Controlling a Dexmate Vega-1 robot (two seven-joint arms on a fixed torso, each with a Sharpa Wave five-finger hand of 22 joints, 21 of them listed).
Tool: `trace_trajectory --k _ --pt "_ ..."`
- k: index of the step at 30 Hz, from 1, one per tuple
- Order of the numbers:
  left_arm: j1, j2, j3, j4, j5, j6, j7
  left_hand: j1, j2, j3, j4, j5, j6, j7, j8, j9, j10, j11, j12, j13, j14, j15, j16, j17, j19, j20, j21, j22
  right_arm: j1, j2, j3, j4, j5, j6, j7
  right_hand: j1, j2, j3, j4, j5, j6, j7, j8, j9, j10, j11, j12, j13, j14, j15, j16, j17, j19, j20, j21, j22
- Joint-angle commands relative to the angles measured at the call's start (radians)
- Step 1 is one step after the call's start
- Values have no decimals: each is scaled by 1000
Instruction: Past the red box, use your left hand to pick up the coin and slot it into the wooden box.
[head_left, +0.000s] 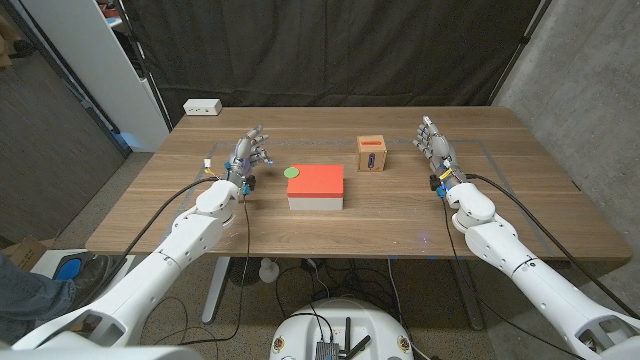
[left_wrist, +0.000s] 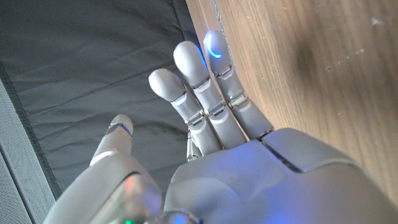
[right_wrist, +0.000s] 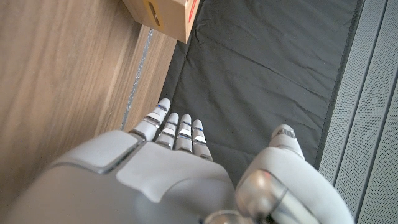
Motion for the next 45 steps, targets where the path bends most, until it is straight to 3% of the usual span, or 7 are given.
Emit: trace_trajectory --k 1,6,13,23,33,39,45 --pt "29 18 -16 -53 -10 51 49 41 4 26 -6 14 35 -4 5 4 14 0 47 41 22 0 52 39 16 -39 19 21 -23 0 3 -31 -10 -4 -27 7 9 3 -6 4 6 2 4 3 8 4 3 0 7 2 9 1 12 1 5 5" --pt "50 23 -30 -84 -29 73 69 108 19 59 -15 26 80 -11 11 5 8 0 80 63 3 0 81 56 -4 -38 20 27 -33 -5 4 -49 -19 -12 -43 8 10 4 -7 4 6 1 3 3 9 2 2 -1 9 4 10 -1 13 3 5 5" --pt "75 45 -49 -140 -71 140 91 194 10 68 -14 33 197 -28 30 9 26 4 131 68 -3 1 101 24 -16 -34 23 15 -53 -13 8 -83 -33 -21 -70 9 12 5 -10 3 8 1 3 3 13 2 2 -3 11 5 10 -4 15 4 5 5" --pt "97 73 -70 -214 -119 244 145 244 7 69 -8 37 331 -38 44 14 29 7 239 94 39 2 244 115 55 -38 69 10 -56 -15 7 -85 -37 -22 -67 11 15 6 -14 3 10 -1 2 3 18 3 2 -4 16 3 12 -7 19 4 5 5" --pt "96 103 -110 -296 -255 449 225 290 -18 63 -13 36 388 -50 51 16 32 10 280 75 38 3 300 137 64 -37 87 13 -55 -24 20 -73 -22 5 -34 12 17 7 -16 2 12 -3 1 3 25 3 3 -5 20 3 13 -9 21 4 5 5" --pt "97 107 -125 -320 -320 503 247 315 -48 40 -11 27 420 -58 57 20 35 11 314 57 39 4 322 123 63 -38 102 21 -61 -39 39 -83 7 0 -13 14 19 8 -19 1 17 -4 2 3 32 2 5 -5 25 3 14 -11 25 4 6 5" --pt "68 115 -131 -311 -413 605 276 400 -40 40 -17 30 407 -77 65 46 32 11 348 33 33 3 347 112 52 -39 109 21 -70 -65 61 -119 43 -37 -3 16 21 10 -21 1 25 -4 4 3 39 3 6 -6 30 2 15 -13 29 5 6 5"
